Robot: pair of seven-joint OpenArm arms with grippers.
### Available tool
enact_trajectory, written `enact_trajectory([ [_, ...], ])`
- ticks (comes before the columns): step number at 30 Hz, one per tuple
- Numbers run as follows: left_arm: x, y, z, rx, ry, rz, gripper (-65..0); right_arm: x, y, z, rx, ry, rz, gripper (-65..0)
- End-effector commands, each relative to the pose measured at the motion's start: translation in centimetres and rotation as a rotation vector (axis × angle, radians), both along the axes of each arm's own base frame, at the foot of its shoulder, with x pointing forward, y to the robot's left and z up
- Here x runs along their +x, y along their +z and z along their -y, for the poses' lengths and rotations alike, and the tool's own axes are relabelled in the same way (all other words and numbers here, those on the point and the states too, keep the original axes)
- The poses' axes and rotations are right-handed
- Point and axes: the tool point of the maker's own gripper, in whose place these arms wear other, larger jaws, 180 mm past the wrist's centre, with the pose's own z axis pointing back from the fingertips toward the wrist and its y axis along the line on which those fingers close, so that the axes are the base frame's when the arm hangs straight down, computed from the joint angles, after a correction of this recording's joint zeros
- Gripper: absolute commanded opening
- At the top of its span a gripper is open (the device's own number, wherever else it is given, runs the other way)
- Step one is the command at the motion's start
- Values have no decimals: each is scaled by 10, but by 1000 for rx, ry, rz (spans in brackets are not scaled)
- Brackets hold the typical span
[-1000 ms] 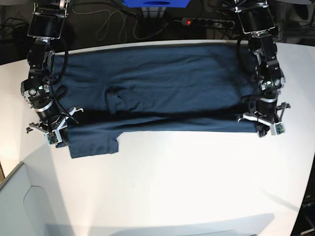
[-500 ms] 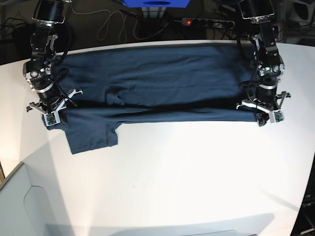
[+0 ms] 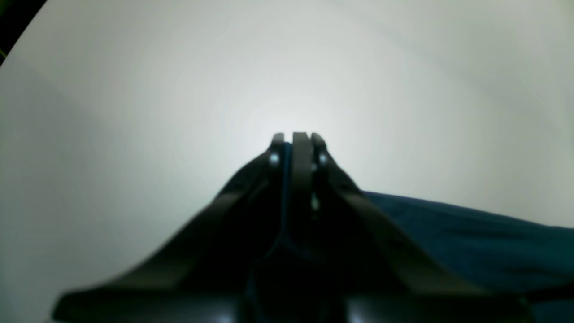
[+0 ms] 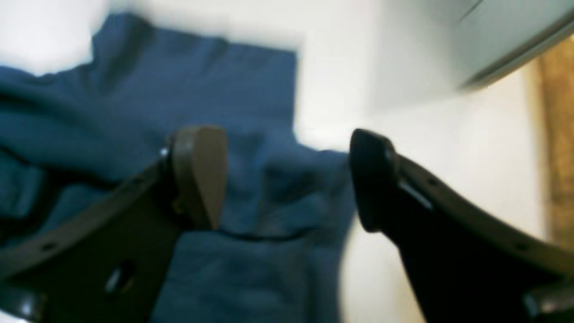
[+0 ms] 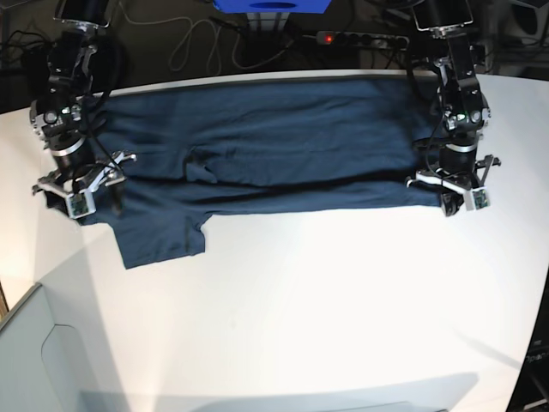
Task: Fold the T-shirt properly
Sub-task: 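Release the hem and reach the right gripper to the sleeve corner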
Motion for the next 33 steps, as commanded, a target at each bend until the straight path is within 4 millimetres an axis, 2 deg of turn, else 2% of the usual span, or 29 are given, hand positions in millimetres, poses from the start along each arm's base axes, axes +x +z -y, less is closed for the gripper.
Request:
enact_trajectory([
  [1,6,15,-4,20,0,50,-650,9,20,-3,0,17,69,-218],
  [3,6,15,-4,20,0,50,-650,25,31,-9,1,31,96,-221],
  [6,6,15,-4,20,0,49,-650,59,25,-4,5,-4,21,-221],
  [8,7,15,-4,19,0,49,-650,79,15,2,24,-34,-38,-221],
  [11,6,14,-3,19,0,44,-650,102,-9,12,74,-78,-149,-221],
  [13,6,15,-3,19,0,46,-650,113,-24,15,107,-94,-203,-220],
  [15,5,14,-4,18,0,43,-650,115,-41,15,134,-103,-258,-218],
  [17,5,13,-4,19,1,43,-650,111,-49,15,141,-106,-281,-218],
  [33,8,17,-4,20,1,56,-650,72,-92,1,162,-100,-380,-237],
])
